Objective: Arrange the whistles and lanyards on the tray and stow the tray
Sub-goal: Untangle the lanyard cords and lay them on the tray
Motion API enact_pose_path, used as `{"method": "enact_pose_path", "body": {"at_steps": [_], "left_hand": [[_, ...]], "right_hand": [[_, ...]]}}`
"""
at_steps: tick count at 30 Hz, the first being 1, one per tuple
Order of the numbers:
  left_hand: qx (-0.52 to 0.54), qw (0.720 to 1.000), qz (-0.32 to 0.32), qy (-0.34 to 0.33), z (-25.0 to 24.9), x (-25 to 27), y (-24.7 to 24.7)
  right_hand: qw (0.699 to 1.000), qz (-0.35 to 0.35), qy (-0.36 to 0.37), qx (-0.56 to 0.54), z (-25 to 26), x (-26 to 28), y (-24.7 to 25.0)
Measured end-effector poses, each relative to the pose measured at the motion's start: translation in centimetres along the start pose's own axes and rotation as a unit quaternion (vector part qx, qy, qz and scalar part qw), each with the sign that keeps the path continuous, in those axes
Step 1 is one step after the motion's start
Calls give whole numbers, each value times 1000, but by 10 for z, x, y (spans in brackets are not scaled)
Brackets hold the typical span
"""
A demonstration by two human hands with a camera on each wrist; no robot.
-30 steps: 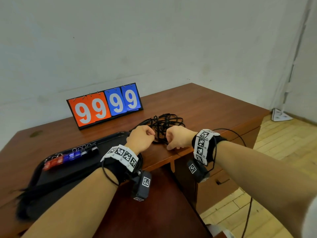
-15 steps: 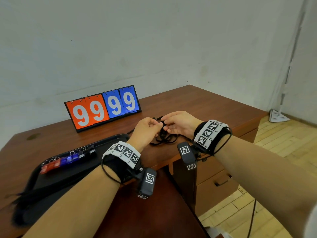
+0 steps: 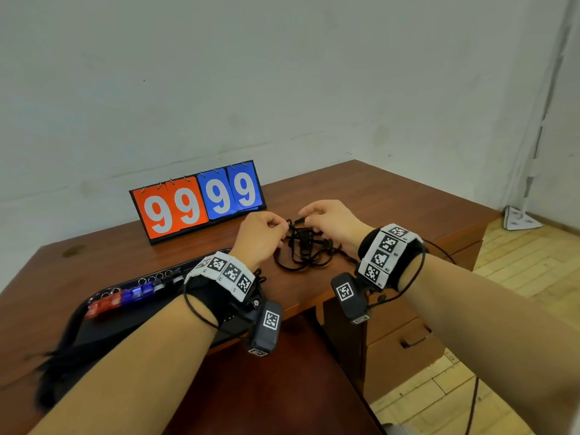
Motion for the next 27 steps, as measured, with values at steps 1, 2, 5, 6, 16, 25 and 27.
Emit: {"method": "enact_pose_path", "body": {"at_steps": [1, 2, 5, 6, 16, 25, 27], "left_hand": [[-7, 1000, 5, -3, -2, 0, 2], [-14, 1000, 11, -8, -4, 0, 4], [-26, 999, 20, -30, -12, 0, 10], [-28, 999, 18, -35, -13, -1, 14], [14, 992, -123, -20, -3, -7, 70], [67, 977, -200, 10, 23, -12, 109], [80, 973, -214, 13, 28, -13, 116]], "right_hand": [[999, 14, 27, 8, 6, 0, -4], [998, 39, 51, 9, 10, 0, -10], [989, 113, 94, -25, 18, 4, -30], [986, 126, 99, -40, 19, 3, -36], [996, 53, 69, -30, 18, -13, -20], [998, -9, 50, -32, 3, -37, 15], [998, -20, 57, -34, 5, -38, 21]]}}
Point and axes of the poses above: each hand's wrist, its own x-axis away from the middle knuckle, its own y-axis out of the back of the hand, z = x × y, the point moved 8 cm from there along -x, towards the middle knuckle, and after that the axes turned 1 degree about x, right-handed, at the moved point
